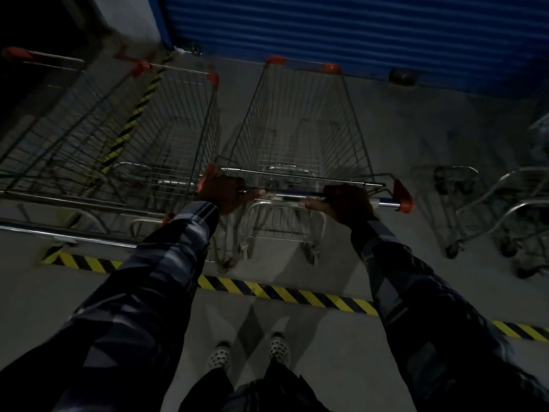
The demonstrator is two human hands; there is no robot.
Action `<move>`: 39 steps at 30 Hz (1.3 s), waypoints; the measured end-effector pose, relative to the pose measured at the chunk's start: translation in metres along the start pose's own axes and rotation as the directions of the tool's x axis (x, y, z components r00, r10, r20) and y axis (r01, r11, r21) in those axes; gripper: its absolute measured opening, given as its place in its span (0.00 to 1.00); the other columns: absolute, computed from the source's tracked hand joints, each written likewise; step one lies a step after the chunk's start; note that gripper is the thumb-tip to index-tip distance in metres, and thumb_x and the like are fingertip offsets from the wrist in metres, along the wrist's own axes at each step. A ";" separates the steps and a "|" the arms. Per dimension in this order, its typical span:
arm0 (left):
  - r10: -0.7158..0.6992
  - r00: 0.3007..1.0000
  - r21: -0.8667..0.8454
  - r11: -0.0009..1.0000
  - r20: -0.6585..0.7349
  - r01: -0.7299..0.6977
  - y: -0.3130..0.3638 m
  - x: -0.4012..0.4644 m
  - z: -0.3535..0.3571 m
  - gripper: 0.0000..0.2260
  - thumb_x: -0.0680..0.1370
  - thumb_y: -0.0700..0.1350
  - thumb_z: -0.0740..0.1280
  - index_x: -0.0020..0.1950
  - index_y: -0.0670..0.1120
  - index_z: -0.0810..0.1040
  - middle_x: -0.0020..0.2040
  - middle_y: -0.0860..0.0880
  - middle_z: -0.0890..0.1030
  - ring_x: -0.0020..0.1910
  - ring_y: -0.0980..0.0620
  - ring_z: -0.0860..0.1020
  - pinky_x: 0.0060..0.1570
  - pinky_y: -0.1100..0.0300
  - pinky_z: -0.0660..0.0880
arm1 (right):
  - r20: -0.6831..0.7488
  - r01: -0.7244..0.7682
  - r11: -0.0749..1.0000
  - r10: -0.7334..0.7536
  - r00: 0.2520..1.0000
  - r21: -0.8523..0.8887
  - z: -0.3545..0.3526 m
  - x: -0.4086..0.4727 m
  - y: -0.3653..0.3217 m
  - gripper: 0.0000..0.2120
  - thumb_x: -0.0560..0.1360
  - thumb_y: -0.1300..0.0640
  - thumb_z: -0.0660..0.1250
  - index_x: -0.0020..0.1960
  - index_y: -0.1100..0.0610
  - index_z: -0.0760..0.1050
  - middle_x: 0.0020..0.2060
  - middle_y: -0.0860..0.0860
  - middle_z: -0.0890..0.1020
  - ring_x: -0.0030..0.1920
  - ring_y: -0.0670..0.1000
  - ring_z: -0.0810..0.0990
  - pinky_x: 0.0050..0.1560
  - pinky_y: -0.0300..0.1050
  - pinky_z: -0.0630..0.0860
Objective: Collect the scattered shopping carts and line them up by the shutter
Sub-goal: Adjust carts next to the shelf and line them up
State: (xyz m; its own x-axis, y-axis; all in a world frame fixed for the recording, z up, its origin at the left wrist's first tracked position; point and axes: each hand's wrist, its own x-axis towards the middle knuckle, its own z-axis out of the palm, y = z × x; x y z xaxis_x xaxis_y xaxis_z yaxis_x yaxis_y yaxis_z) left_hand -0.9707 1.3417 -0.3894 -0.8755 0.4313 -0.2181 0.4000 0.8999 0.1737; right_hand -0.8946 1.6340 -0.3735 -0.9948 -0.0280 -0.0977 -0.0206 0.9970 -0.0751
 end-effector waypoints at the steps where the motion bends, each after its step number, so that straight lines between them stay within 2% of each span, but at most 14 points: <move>1: -0.004 1.000 0.008 1.000 0.001 0.004 0.000 -0.002 0.001 0.51 0.62 0.82 0.30 0.59 0.58 0.81 0.59 0.54 0.83 0.66 0.52 0.75 0.73 0.43 0.37 | -0.003 -0.001 1.000 0.001 1.000 0.002 0.000 -0.003 -0.002 0.37 0.65 0.21 0.53 0.44 0.52 0.79 0.40 0.51 0.83 0.45 0.54 0.82 0.47 0.49 0.78; 4: -0.004 1.000 0.028 1.000 -0.009 0.004 -0.002 -0.011 0.002 0.48 0.65 0.82 0.33 0.57 0.58 0.82 0.58 0.53 0.83 0.64 0.52 0.76 0.74 0.43 0.37 | -0.016 -0.010 1.000 0.010 1.000 0.014 -0.003 -0.015 -0.010 0.44 0.61 0.17 0.46 0.45 0.53 0.79 0.40 0.52 0.83 0.45 0.55 0.82 0.47 0.49 0.77; 6: 0.010 1.000 0.048 0.999 -0.027 -0.008 -0.004 -0.019 0.004 0.46 0.67 0.81 0.34 0.53 0.56 0.83 0.52 0.53 0.84 0.61 0.52 0.78 0.75 0.41 0.40 | -0.006 -0.020 1.000 0.021 1.000 0.011 -0.005 -0.024 -0.017 0.46 0.60 0.17 0.45 0.47 0.53 0.79 0.42 0.53 0.84 0.47 0.56 0.82 0.47 0.48 0.76; 10: 0.067 0.996 0.100 0.993 -0.066 -0.060 -0.015 -0.034 0.010 0.46 0.68 0.80 0.33 0.51 0.57 0.83 0.48 0.56 0.85 0.60 0.55 0.78 0.76 0.41 0.44 | 0.031 -0.035 0.999 0.036 0.999 -0.009 -0.005 -0.043 -0.035 0.41 0.64 0.22 0.47 0.51 0.53 0.79 0.44 0.54 0.83 0.47 0.57 0.82 0.46 0.47 0.74; 13: 0.084 0.995 0.068 0.994 -0.063 -0.079 -0.019 -0.047 0.010 0.48 0.65 0.81 0.32 0.54 0.58 0.83 0.53 0.56 0.84 0.65 0.55 0.76 0.76 0.42 0.41 | 0.038 -0.050 0.999 0.049 0.998 0.012 -0.004 -0.055 -0.045 0.35 0.67 0.24 0.54 0.52 0.51 0.80 0.43 0.54 0.83 0.47 0.56 0.82 0.46 0.47 0.76; 16: 0.080 0.996 0.033 0.996 -0.031 -0.079 -0.014 -0.063 0.001 0.55 0.60 0.82 0.28 0.57 0.55 0.82 0.58 0.54 0.83 0.67 0.52 0.75 0.75 0.42 0.38 | 0.035 -0.058 0.998 0.057 0.998 0.030 0.002 -0.064 -0.048 0.37 0.65 0.20 0.50 0.47 0.50 0.79 0.41 0.52 0.83 0.45 0.55 0.82 0.45 0.46 0.76; 19: 0.065 0.998 0.029 0.998 -0.028 -0.064 -0.009 -0.078 -0.002 0.56 0.59 0.82 0.28 0.56 0.53 0.82 0.56 0.52 0.84 0.64 0.51 0.77 0.75 0.42 0.39 | 0.011 -0.061 0.997 0.061 0.998 0.046 0.008 -0.072 -0.048 0.41 0.61 0.16 0.45 0.40 0.50 0.74 0.35 0.49 0.79 0.42 0.53 0.81 0.41 0.43 0.72; 22: 0.039 0.998 -0.026 0.999 -0.046 -0.040 -0.006 -0.088 0.003 0.54 0.59 0.83 0.30 0.52 0.53 0.83 0.52 0.52 0.85 0.61 0.49 0.78 0.75 0.45 0.43 | 0.026 -0.079 0.996 0.078 0.997 0.037 0.012 -0.077 -0.046 0.40 0.62 0.17 0.48 0.42 0.51 0.77 0.34 0.46 0.78 0.41 0.51 0.80 0.39 0.42 0.69; 24: 0.045 0.996 -0.008 0.999 -0.077 -0.046 -0.003 -0.093 0.003 0.53 0.60 0.83 0.29 0.49 0.53 0.83 0.50 0.53 0.85 0.60 0.50 0.78 0.75 0.43 0.41 | 0.015 -0.088 0.995 0.088 0.996 0.038 0.015 -0.078 -0.043 0.39 0.62 0.17 0.49 0.41 0.49 0.78 0.35 0.46 0.80 0.41 0.50 0.80 0.40 0.42 0.71; 27: 0.051 0.998 -0.025 0.998 -0.045 -0.053 0.002 -0.098 -0.003 0.53 0.59 0.82 0.30 0.54 0.57 0.83 0.55 0.52 0.84 0.66 0.49 0.75 0.75 0.41 0.39 | 0.023 -0.090 0.995 0.089 0.996 0.048 0.018 -0.078 -0.041 0.39 0.62 0.17 0.49 0.42 0.49 0.78 0.36 0.46 0.80 0.41 0.49 0.79 0.43 0.43 0.73; 29: 0.054 0.998 -0.021 0.998 -0.042 -0.055 0.004 -0.098 -0.007 0.51 0.60 0.82 0.32 0.57 0.58 0.82 0.59 0.52 0.83 0.68 0.49 0.74 0.76 0.41 0.41 | 0.038 -0.087 0.995 0.085 0.996 0.057 0.017 -0.078 -0.039 0.38 0.63 0.17 0.49 0.43 0.49 0.78 0.36 0.46 0.80 0.40 0.49 0.78 0.42 0.43 0.72; 31: 0.058 0.997 -0.042 0.997 -0.055 -0.060 0.007 -0.099 -0.007 0.51 0.61 0.82 0.32 0.55 0.57 0.83 0.58 0.51 0.83 0.66 0.48 0.75 0.76 0.42 0.46 | 0.036 -0.065 0.997 0.063 0.997 0.048 0.014 -0.078 -0.036 0.38 0.63 0.19 0.49 0.42 0.50 0.78 0.36 0.46 0.80 0.40 0.49 0.79 0.42 0.43 0.72; 37: 0.008 0.999 0.030 1.000 -0.053 -0.007 0.018 -0.090 -0.002 0.56 0.58 0.82 0.27 0.52 0.51 0.83 0.52 0.50 0.85 0.61 0.49 0.78 0.74 0.42 0.40 | 0.053 -0.044 0.997 0.041 0.998 0.063 0.007 -0.074 -0.020 0.29 0.66 0.23 0.56 0.41 0.48 0.76 0.38 0.46 0.80 0.41 0.48 0.77 0.42 0.42 0.69; 39: 0.005 0.999 0.036 0.999 -0.048 -0.003 0.023 -0.086 0.004 0.55 0.60 0.81 0.28 0.51 0.52 0.83 0.49 0.51 0.85 0.59 0.49 0.79 0.74 0.41 0.39 | 0.054 -0.034 0.998 0.032 0.998 0.043 0.005 -0.071 -0.013 0.31 0.66 0.23 0.56 0.44 0.49 0.79 0.39 0.47 0.81 0.43 0.50 0.79 0.43 0.43 0.69</move>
State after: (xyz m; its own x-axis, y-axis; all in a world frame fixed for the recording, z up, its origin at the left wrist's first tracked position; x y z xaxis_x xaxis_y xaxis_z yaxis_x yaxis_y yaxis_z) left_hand -0.8855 1.3253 -0.3702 -0.8853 0.4323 -0.1711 0.4127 0.9002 0.1393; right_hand -0.8233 1.6229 -0.3708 -0.9881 0.0000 -0.1535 0.0177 0.9933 -0.1142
